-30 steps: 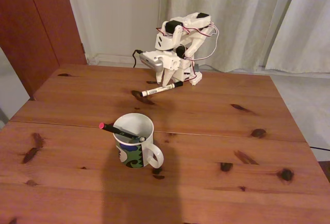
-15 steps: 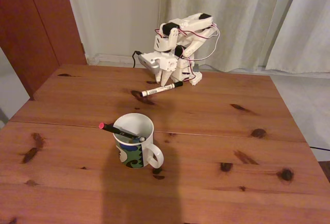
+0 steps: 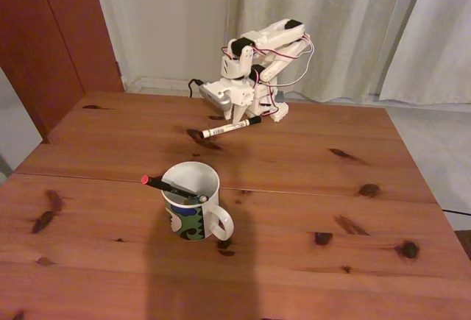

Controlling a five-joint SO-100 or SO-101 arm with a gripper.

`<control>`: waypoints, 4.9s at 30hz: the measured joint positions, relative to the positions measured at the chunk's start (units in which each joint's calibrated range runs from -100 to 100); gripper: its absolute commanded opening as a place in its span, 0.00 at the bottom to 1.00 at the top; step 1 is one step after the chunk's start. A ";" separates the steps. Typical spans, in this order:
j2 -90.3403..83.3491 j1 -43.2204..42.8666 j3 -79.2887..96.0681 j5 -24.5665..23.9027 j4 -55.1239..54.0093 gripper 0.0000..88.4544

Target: Clean up the desk and place the pens and markers into the cup

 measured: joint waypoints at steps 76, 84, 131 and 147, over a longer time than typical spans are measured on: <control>58.98 -24.06 -74.82 -16.31 -21.65 0.01; 59.49 -24.94 -83.48 -17.92 -21.73 0.01; 75.68 -24.20 -103.10 -12.89 -11.61 0.01; 77.97 -24.20 -99.53 -15.24 -34.84 0.01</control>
